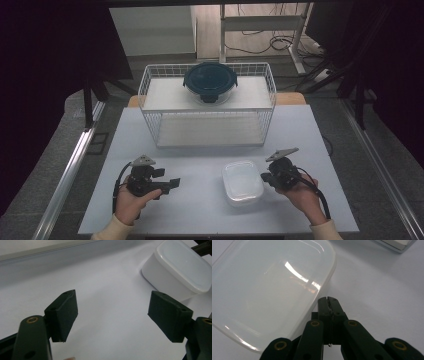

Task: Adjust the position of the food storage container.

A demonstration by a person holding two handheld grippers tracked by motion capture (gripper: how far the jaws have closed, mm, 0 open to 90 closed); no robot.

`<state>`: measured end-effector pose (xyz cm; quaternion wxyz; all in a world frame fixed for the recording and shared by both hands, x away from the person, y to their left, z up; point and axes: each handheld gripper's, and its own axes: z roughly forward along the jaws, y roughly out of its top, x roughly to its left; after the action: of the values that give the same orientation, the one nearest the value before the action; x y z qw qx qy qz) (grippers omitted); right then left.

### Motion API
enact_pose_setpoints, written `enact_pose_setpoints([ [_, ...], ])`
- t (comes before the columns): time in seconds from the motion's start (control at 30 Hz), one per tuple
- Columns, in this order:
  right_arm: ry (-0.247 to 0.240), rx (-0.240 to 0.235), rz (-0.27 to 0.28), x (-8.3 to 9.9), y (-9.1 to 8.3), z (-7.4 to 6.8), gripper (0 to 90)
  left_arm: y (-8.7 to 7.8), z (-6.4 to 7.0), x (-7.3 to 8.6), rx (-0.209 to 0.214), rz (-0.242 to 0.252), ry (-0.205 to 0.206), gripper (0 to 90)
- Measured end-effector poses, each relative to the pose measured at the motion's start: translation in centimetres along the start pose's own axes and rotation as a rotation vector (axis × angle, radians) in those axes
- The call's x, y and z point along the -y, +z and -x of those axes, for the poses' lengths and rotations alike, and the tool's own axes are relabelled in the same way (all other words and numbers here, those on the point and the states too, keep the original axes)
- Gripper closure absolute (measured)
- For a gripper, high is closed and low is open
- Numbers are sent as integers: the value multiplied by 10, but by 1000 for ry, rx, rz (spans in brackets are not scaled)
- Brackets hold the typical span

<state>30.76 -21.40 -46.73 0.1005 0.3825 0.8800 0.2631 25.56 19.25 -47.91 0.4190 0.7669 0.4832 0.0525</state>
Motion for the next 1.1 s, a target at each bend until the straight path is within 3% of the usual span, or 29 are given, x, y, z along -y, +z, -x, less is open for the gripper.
enact_pose_setpoints([
  [0.2, -29, -28, -11, -3, 5, -11, 894, -1, -1, 0, -1, 4, -5, 231],
  [0.37, -87, -67, -35, -7, 14, -33, 893, 1, -2, 0, -1, -3, -2, 231],
  [0.7, -145, -88, -37, -17, 29, -60, 894, -3, -3, -1, -1, 9, -7, 231],
  [0.9, -160, -77, -9, -22, 33, -64, 893, -2, -3, 0, -1, 5, -12, 231],
  [1.0, -163, -89, -5, -21, 29, -64, 893, -2, -3, -1, 64, 16, -37, 230],
  [1.1, -148, -82, 29, -19, 18, -57, 893, -4, 0, 0, 36, 16, -16, 230],
])
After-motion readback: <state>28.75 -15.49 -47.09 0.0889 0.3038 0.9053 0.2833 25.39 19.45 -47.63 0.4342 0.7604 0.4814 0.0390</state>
